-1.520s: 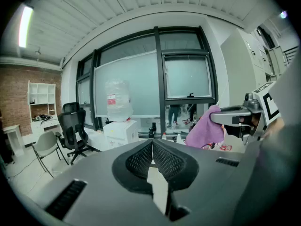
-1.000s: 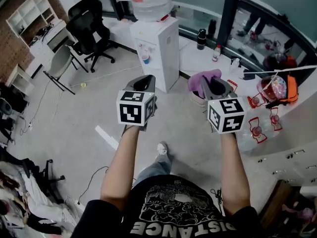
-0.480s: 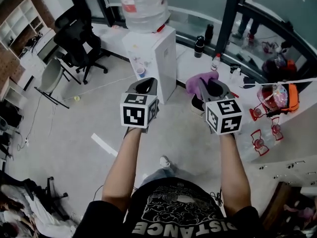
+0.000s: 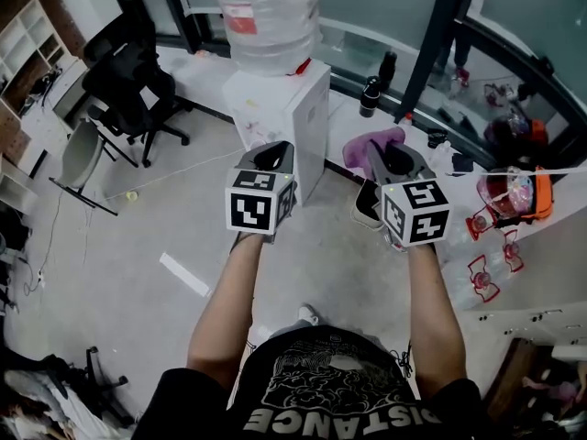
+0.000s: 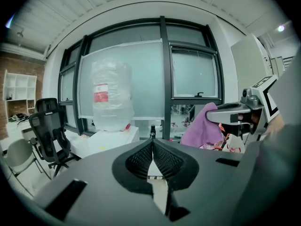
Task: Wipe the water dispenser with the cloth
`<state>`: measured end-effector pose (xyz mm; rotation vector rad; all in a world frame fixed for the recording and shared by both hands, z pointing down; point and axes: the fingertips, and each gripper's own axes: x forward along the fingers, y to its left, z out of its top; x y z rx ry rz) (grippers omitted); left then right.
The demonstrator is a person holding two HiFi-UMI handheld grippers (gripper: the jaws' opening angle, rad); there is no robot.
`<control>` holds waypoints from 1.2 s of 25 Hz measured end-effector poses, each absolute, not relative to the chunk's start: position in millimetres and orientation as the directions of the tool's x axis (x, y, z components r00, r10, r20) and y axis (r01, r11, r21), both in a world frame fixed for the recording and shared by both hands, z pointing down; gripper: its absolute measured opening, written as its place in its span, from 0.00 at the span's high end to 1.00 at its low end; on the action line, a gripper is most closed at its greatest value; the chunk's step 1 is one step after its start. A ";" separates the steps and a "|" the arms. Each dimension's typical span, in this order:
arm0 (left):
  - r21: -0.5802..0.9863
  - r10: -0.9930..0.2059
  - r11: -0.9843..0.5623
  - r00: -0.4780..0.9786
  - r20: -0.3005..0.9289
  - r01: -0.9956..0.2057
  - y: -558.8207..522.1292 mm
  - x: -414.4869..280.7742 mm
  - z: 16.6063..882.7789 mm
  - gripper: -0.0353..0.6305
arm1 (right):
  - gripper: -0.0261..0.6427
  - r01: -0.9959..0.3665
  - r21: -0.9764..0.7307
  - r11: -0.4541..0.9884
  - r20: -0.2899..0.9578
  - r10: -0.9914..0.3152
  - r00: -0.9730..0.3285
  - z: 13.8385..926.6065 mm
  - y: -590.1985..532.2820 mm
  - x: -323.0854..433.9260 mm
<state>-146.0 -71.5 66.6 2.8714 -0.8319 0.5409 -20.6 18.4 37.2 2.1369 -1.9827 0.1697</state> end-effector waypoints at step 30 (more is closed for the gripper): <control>-0.012 -0.697 -0.650 0.590 0.407 -0.760 -240.2 -13.8 107.8 0.91 | 0.91 -0.973 0.044 0.226 0.254 -0.945 -0.208 80.8 -212.1 135.0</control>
